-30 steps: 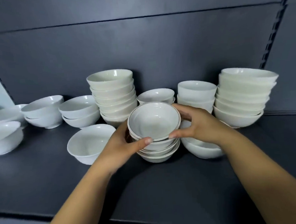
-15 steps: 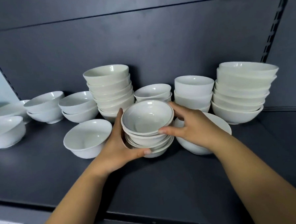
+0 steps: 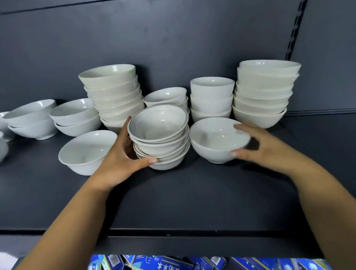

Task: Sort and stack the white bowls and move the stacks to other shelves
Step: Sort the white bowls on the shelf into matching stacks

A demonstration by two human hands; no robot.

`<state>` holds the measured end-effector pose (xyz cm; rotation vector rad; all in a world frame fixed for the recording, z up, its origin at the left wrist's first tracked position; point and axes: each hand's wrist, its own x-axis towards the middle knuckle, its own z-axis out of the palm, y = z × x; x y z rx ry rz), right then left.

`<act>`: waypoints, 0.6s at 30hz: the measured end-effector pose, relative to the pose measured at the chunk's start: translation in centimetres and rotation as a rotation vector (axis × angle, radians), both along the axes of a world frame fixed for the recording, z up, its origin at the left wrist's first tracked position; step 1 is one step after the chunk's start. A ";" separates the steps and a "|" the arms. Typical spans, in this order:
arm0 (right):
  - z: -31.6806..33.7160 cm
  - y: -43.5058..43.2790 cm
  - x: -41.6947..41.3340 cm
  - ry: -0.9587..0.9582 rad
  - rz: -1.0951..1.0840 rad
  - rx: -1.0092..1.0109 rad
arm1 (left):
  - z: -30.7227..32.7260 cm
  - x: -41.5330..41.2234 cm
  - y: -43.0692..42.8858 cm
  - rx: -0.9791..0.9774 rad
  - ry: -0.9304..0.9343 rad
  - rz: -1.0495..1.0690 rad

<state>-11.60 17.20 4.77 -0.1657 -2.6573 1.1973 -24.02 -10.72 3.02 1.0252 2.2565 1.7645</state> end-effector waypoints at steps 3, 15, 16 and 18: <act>-0.7 -0.4 0.0 -0.005 -0.011 0.024 | 0.2 0.6 0.1 -0.012 0.015 -0.010; -1.4 -0.2 -0.3 0.076 -0.091 -0.068 | -0.7 6.3 -5.9 0.178 0.346 0.775; -1.5 -0.2 -0.3 0.082 -0.078 -0.083 | -0.5 6.0 -6.3 0.144 0.384 0.846; -1.4 -0.3 -0.1 0.114 -0.053 -0.100 | -0.5 4.6 -6.8 0.029 0.311 0.921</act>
